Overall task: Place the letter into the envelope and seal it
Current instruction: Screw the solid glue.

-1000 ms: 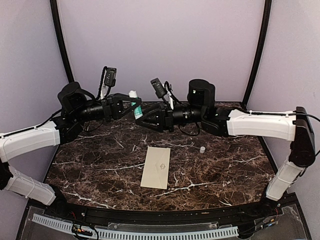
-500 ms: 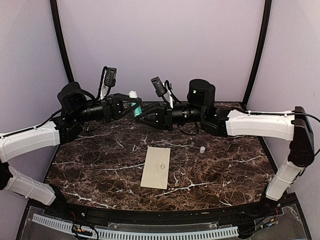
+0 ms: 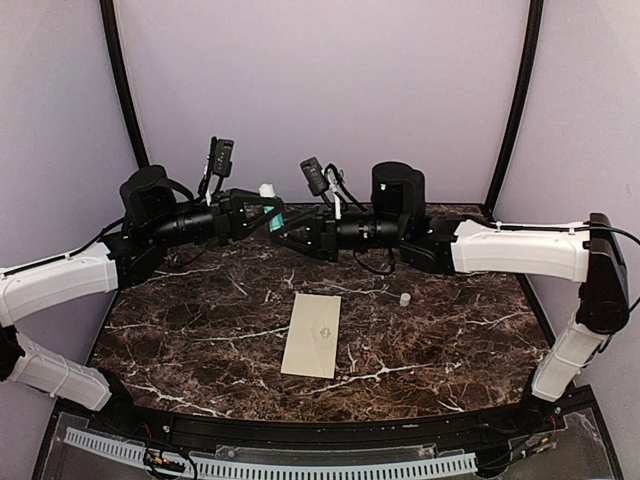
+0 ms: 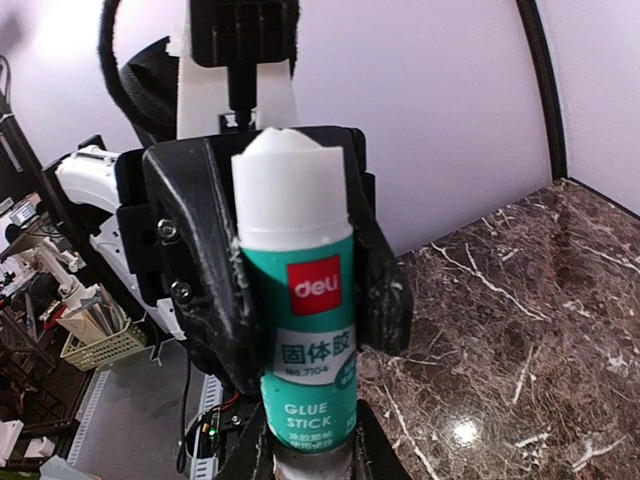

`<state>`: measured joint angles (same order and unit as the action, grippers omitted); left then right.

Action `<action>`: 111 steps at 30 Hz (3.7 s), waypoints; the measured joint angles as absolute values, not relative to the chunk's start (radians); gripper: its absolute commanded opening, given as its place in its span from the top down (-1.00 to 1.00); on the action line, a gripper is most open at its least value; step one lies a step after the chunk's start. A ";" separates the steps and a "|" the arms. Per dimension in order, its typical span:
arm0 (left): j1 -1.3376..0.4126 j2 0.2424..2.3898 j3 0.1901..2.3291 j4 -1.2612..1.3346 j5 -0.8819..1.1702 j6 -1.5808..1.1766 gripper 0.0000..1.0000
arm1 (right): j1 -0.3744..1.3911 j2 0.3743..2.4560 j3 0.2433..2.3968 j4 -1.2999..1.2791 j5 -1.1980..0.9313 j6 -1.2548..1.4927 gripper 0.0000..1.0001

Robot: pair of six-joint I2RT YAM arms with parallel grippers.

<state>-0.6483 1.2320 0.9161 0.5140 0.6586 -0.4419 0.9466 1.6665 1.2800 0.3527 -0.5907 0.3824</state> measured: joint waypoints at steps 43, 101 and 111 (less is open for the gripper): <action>-0.581 1.298 0.981 0.286 0.483 -0.360 1.00 | 0.832 1.504 1.069 0.393 -0.393 0.350 -0.22; -0.644 1.275 0.983 0.281 0.324 -0.294 1.00 | 1.061 1.803 1.527 0.039 0.025 0.318 0.80; -0.622 1.283 0.985 0.261 0.373 -0.313 1.00 | 1.069 1.714 1.397 0.112 -0.026 0.301 -0.51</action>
